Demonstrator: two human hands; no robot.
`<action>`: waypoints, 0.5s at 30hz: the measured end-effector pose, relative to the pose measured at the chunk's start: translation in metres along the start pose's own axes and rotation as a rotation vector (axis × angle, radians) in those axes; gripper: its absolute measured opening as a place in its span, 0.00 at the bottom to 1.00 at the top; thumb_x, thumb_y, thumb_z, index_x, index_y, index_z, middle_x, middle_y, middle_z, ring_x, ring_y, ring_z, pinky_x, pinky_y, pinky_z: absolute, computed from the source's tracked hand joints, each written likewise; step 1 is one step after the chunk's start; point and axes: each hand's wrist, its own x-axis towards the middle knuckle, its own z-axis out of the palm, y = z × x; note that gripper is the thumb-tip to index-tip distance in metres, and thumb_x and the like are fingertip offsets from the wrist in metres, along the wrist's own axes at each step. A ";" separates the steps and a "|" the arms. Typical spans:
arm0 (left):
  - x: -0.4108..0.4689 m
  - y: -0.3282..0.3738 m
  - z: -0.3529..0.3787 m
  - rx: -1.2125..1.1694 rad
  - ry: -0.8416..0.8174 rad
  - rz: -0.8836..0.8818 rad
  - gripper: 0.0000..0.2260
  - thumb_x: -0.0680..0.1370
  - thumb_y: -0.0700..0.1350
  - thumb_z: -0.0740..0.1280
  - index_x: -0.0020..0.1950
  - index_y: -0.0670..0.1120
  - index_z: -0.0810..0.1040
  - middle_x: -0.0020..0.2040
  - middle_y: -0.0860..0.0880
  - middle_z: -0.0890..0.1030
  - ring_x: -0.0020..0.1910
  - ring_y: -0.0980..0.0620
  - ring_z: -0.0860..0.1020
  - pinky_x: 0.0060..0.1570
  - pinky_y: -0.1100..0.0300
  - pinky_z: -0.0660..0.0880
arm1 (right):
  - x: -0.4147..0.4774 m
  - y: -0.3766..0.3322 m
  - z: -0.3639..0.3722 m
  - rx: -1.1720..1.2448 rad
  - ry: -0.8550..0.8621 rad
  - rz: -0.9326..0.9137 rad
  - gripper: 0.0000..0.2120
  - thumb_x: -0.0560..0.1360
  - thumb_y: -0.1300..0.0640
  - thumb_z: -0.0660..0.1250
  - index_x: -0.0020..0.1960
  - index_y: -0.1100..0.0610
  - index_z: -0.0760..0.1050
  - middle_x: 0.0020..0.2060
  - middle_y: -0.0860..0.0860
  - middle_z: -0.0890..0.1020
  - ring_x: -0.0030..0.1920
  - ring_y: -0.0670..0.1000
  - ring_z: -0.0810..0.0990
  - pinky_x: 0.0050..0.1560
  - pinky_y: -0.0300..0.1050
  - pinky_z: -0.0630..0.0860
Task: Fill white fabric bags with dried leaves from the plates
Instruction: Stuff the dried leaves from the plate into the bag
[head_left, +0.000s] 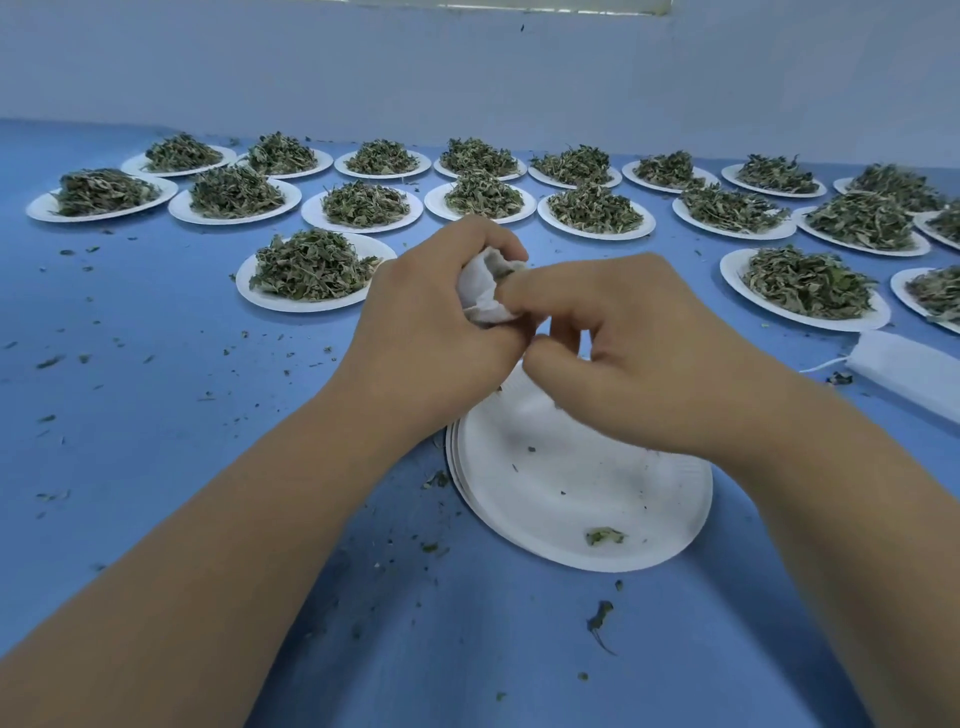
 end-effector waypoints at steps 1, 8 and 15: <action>0.000 0.000 0.000 -0.005 0.004 -0.003 0.11 0.72 0.43 0.74 0.47 0.57 0.78 0.45 0.60 0.81 0.39 0.59 0.79 0.31 0.72 0.72 | 0.000 0.001 -0.002 0.045 0.074 0.002 0.15 0.71 0.59 0.61 0.50 0.46 0.83 0.32 0.51 0.80 0.28 0.48 0.74 0.32 0.41 0.75; 0.000 -0.001 0.000 -0.043 -0.042 -0.010 0.13 0.69 0.44 0.72 0.49 0.59 0.78 0.42 0.63 0.82 0.39 0.64 0.79 0.34 0.75 0.71 | 0.000 0.000 0.000 -0.057 -0.027 -0.016 0.15 0.70 0.59 0.60 0.50 0.51 0.83 0.36 0.54 0.82 0.34 0.51 0.77 0.37 0.50 0.76; 0.000 -0.003 -0.001 -0.041 -0.079 -0.013 0.13 0.68 0.45 0.71 0.49 0.60 0.77 0.42 0.61 0.82 0.39 0.62 0.79 0.35 0.71 0.73 | 0.002 0.001 0.002 -0.069 0.003 -0.041 0.14 0.70 0.60 0.60 0.43 0.44 0.80 0.31 0.49 0.79 0.32 0.49 0.77 0.34 0.48 0.74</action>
